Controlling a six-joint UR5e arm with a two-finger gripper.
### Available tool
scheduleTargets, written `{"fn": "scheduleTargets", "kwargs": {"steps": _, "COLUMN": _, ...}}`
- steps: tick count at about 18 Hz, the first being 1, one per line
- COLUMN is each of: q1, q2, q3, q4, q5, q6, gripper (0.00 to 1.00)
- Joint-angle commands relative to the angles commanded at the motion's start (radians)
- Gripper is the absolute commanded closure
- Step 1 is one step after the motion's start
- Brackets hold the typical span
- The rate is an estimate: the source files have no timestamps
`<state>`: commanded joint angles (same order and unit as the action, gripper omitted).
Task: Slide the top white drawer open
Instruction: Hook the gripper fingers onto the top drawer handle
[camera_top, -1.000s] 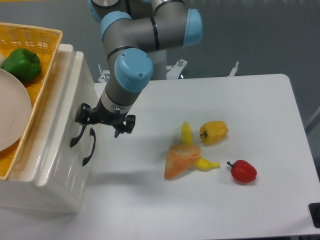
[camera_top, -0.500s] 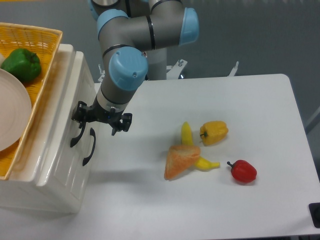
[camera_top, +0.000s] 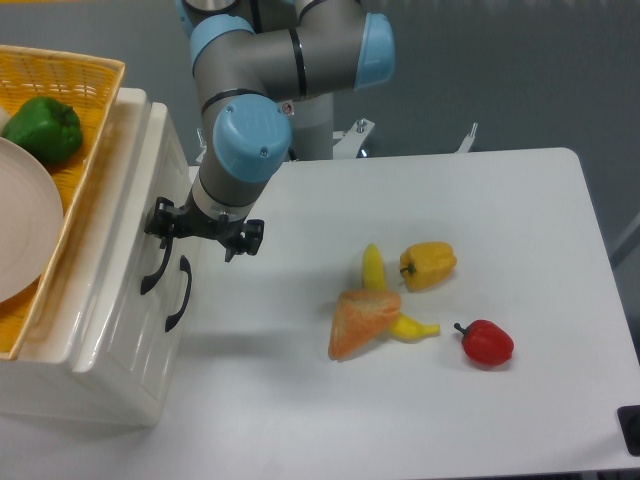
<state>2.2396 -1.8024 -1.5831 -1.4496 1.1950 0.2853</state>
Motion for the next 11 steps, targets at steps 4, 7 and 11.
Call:
{"fn": "scheduleTargets", "kwargs": {"steps": 4, "q1": 0.0, "q2": -0.002, "q3": 0.008, "q4": 0.002, "q5": -0.002, "q6": 0.002, "gripper": 0.0}}
{"fn": "scheduleTargets", "kwargs": {"steps": 7, "q1": 0.0, "q2": -0.003, "q3": 0.009, "q4": 0.002, "q5": 0.0, "q6": 0.008, "gripper": 0.0}}
{"fn": "scheduleTargets", "kwargs": {"steps": 11, "q1": -0.006, "q2": -0.008, "q3": 0.009, "q4": 0.008, "q5": -0.002, "q6": 0.012, "gripper": 0.0}}
